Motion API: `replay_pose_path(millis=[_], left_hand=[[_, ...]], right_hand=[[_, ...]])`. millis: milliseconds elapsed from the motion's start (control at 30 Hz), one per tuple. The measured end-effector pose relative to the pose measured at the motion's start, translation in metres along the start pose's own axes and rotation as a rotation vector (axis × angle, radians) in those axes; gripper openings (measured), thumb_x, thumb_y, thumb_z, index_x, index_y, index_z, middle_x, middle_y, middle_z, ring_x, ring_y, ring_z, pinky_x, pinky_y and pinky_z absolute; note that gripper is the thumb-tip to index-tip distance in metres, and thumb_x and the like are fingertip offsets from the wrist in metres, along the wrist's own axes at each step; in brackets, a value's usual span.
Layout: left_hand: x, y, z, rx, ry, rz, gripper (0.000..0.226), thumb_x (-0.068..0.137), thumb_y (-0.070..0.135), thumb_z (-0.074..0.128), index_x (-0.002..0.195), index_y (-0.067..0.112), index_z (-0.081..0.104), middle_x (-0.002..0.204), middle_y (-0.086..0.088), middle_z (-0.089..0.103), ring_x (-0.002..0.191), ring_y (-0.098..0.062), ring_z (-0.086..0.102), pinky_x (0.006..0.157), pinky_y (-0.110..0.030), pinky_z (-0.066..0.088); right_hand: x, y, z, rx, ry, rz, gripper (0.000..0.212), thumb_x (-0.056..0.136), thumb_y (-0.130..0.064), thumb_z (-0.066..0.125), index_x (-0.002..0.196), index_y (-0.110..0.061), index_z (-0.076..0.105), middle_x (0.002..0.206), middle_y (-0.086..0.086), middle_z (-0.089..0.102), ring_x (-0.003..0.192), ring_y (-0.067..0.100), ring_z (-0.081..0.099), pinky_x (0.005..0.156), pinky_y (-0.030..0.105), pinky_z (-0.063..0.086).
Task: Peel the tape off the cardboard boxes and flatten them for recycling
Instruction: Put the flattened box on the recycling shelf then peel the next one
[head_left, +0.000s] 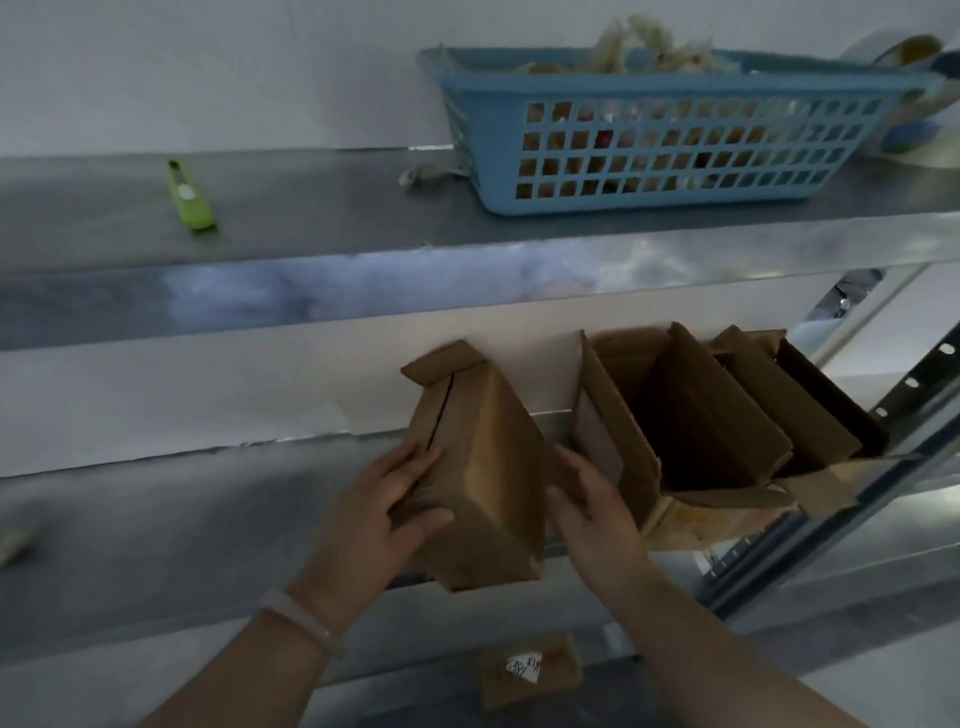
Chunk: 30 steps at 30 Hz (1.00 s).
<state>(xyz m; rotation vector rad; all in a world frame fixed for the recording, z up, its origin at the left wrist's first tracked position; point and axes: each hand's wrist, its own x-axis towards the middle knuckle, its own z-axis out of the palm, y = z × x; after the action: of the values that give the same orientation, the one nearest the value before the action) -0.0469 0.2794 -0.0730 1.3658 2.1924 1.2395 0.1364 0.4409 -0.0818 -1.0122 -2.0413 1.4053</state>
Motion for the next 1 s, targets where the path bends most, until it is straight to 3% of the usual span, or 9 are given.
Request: replay_pose_path(millis=[133,233,333,467,600,700,833,900,1000], left_hand=[[-0.006,-0.003,-0.019,-0.251,0.103,-0.230,0.031,0.074,0.064,0.056,0.105,0.060,0.054,0.099,0.044,0.059,0.098,0.017,0.055,0.080,-0.005,0.044],[-0.013,-0.017,-0.020,-0.432,0.134,-0.362,0.038,0.073,0.071,0.059,0.102,0.048,0.067,0.108,0.021,0.069,0.105,-0.008,0.063,0.092,-0.036,0.052],[-0.017,-0.024,-0.026,-0.661,0.167,-0.492,0.057,0.068,0.077,0.061,0.110,0.040,0.067,0.113,0.010,0.069,0.108,-0.016,0.063,0.086,-0.046,0.055],[-0.009,-0.028,-0.033,-0.756,0.305,-0.563,0.041,0.088,0.061,0.047,0.121,0.038,0.056,0.119,0.003,0.064,0.111,-0.020,0.059,0.086,-0.051,0.054],[-0.002,-0.029,-0.044,-0.456,0.480,-0.477,0.032,0.102,0.033,0.034,0.126,0.027,0.054,0.115,0.003,0.063,0.113,-0.020,0.057,0.095,-0.041,0.047],[-0.009,-0.028,-0.058,-0.433,0.375,-0.431,0.044,0.099,0.047,0.033,0.125,0.025,0.061,0.116,-0.002,0.067,0.109,-0.019,0.061,0.098,-0.044,0.047],[-0.023,-0.029,-0.077,-0.724,0.177,-0.518,0.062,0.073,0.079,0.047,0.113,0.037,0.068,0.114,0.004,0.070,0.108,-0.014,0.064,0.095,-0.037,0.046],[-0.024,-0.037,-0.091,-0.730,0.191,-0.547,0.054,0.071,0.077,0.051,0.103,0.039,0.072,0.105,0.003,0.073,0.098,-0.013,0.068,0.087,-0.037,0.050],[-0.019,-0.053,-0.111,-0.626,0.231,-0.602,0.038,0.091,0.063,0.038,0.087,0.046,0.072,0.089,0.006,0.075,0.079,-0.010,0.071,0.074,-0.035,0.054]], right_hand=[[0.019,0.000,-0.001,0.157,-0.029,0.181,0.058,0.097,-0.044,0.051,0.149,-0.038,0.028,0.138,-0.012,0.037,0.125,0.006,0.037,0.103,0.022,0.023],[0.024,0.001,0.004,0.414,-0.068,0.315,0.067,0.092,-0.051,0.055,0.151,-0.040,0.025,0.151,-0.004,0.037,0.135,0.024,0.041,0.114,0.043,0.031],[0.024,-0.001,0.006,0.532,-0.023,0.281,0.063,0.088,-0.037,0.064,0.146,-0.037,0.038,0.146,-0.001,0.046,0.123,0.018,0.051,0.103,0.035,0.042],[0.024,-0.015,0.013,0.363,-0.111,0.131,0.071,0.083,-0.035,0.072,0.141,-0.052,0.035,0.139,-0.013,0.044,0.120,0.006,0.048,0.093,0.024,0.039],[0.026,-0.040,0.029,0.195,-0.023,0.010,0.078,0.078,-0.044,0.074,0.142,-0.053,0.030,0.131,-0.019,0.041,0.119,0.004,0.043,0.089,0.019,0.037],[0.026,-0.059,0.043,0.109,0.072,-0.025,0.075,0.076,-0.052,0.074,0.139,-0.051,0.034,0.125,-0.017,0.046,0.113,0.006,0.048,0.078,0.013,0.038],[0.030,-0.081,0.068,-0.088,0.112,-0.045,0.077,0.075,-0.063,0.066,0.140,-0.048,0.027,0.133,-0.008,0.046,0.116,0.015,0.050,0.096,0.038,0.049],[0.033,-0.090,0.079,-0.185,0.057,-0.026,0.076,0.077,-0.070,0.058,0.142,-0.046,0.024,0.138,-0.005,0.044,0.120,0.019,0.051,0.097,0.047,0.050],[0.038,-0.098,0.097,-0.382,-0.034,-0.019,0.073,0.083,-0.071,0.044,0.146,-0.045,0.016,0.145,-0.007,0.033,0.128,0.020,0.043,0.102,0.048,0.045]])
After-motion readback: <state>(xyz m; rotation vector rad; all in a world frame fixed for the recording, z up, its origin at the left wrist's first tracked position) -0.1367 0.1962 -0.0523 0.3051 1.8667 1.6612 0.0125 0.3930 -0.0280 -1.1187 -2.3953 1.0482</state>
